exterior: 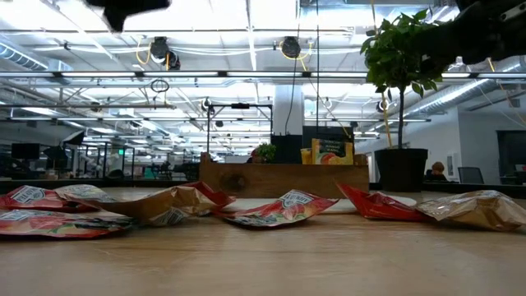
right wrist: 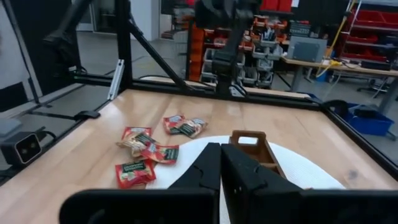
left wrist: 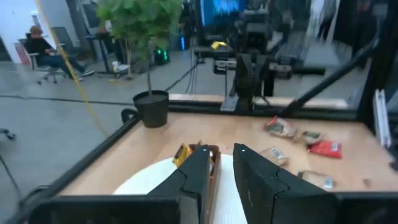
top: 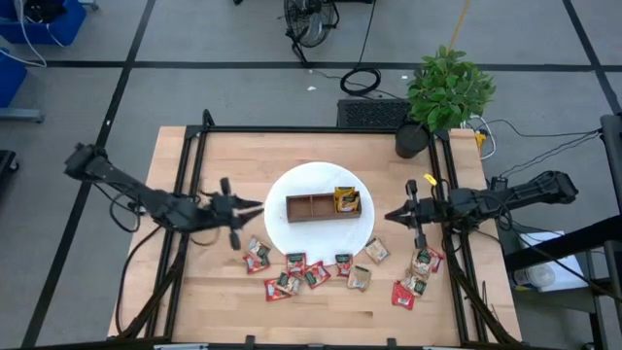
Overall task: Pick & Place Tea
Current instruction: Put the brown tea bag into the middle section of the wooden organizer
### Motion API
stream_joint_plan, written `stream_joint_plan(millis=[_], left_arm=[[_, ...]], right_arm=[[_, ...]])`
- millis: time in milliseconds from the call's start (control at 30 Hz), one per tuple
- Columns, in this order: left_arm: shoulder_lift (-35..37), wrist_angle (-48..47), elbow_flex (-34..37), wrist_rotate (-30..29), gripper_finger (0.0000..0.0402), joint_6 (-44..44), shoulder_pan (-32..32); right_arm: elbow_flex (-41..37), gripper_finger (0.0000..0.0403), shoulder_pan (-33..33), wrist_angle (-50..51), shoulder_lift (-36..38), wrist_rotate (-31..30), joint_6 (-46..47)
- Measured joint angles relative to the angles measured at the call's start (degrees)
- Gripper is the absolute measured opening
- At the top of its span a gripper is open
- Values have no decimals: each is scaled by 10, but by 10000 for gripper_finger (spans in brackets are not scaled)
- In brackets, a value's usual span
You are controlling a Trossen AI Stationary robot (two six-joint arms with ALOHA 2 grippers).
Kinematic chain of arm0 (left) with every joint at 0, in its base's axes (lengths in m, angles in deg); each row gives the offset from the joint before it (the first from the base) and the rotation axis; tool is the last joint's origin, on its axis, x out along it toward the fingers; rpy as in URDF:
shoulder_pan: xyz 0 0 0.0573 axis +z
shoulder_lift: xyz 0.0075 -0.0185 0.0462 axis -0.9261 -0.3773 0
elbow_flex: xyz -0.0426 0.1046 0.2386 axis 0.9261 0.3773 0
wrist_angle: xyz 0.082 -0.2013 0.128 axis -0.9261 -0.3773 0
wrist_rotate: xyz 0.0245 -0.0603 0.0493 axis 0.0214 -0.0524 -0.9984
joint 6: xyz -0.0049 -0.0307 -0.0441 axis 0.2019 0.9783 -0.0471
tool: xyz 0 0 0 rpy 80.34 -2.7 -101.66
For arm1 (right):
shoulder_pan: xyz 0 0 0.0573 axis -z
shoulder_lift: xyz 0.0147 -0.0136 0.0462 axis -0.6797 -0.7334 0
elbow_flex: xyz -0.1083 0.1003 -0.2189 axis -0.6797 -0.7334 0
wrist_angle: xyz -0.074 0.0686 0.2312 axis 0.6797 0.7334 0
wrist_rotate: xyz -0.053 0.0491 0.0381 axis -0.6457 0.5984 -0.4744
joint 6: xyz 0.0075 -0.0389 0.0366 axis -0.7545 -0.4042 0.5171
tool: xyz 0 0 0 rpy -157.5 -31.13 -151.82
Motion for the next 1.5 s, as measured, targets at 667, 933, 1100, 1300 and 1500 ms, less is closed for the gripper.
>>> stream_joint_plan(millis=[667, 933, 1100, 1300, 1500], left_arm=[[365, 44, 246, 42, 79, -30, 0], [409, -43, 246, -23, 79, -18, 0], [403, -78, 246, -34, 79, -8, 0], [400, -76, 246, -35, 79, -7, 0], [400, -76, 246, -35, 79, -7, 0]], right_arm=[[0, 0, -98, 6, 42, 47, 22], [23, 37, -117, 39, 2, 46, 122], [107, 140, -157, 86, -131, 20, 190], [268, 233, -187, 326, -348, 4, 340], [371, 224, -199, 627, -518, 86, 547]])
